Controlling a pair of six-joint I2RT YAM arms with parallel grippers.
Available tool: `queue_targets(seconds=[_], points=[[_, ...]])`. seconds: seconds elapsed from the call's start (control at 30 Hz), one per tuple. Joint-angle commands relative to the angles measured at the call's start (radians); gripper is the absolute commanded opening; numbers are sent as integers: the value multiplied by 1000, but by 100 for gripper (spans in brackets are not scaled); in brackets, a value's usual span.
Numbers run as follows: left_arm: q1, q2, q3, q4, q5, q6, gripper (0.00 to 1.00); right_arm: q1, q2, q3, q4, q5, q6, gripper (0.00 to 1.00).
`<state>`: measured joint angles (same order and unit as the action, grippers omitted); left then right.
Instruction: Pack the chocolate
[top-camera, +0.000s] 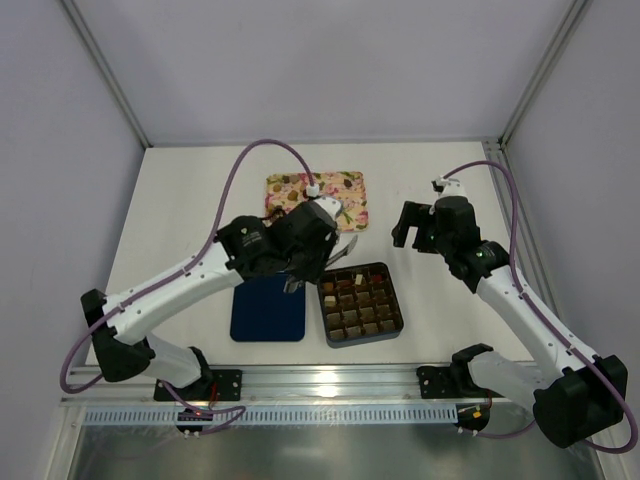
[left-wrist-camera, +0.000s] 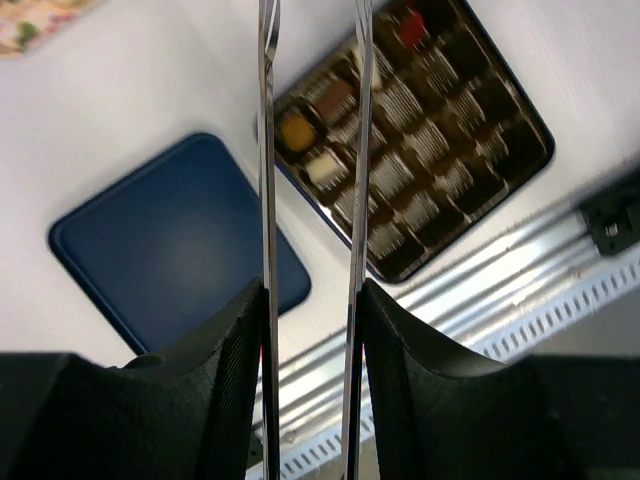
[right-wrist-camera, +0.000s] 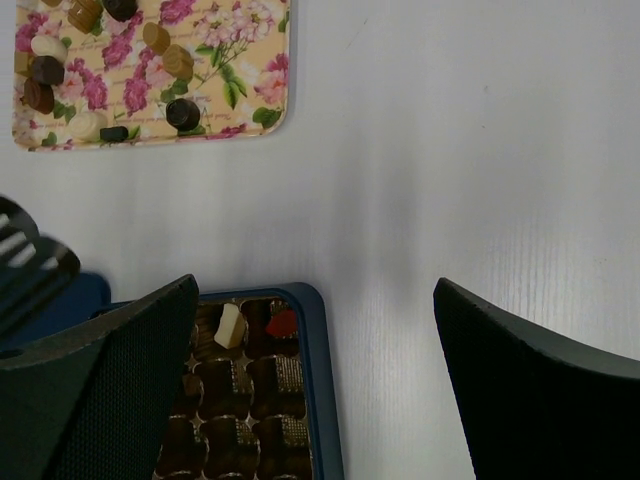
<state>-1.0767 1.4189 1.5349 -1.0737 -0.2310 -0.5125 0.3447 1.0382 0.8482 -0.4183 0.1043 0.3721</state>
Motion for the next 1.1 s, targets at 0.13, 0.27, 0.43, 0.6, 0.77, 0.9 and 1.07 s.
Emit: queue_targets(seconds=[0.13, 0.27, 0.43, 0.6, 0.77, 0.9, 1.07], points=[[259, 124, 113, 7, -139, 51, 43, -3, 2, 11, 47, -64, -15, 100], [369, 233, 114, 49, -143, 65, 42, -3, 23, 14, 59, -92, -16, 100], [455, 330, 134, 100, -152, 77, 41, -3, 36, 11, 75, -140, -16, 100], [500, 422, 205, 103, -139, 101, 41, -1, 29, -12, 92, -153, -10, 100], [512, 459, 240, 107, -125, 112, 40, -3, 25, -21, 93, -150, -10, 100], [512, 468, 246, 106, -114, 112, 40, -3, 26, -21, 95, -146, -12, 100], [514, 468, 240, 100, -123, 112, 40, -3, 31, -21, 99, -147, -12, 100]])
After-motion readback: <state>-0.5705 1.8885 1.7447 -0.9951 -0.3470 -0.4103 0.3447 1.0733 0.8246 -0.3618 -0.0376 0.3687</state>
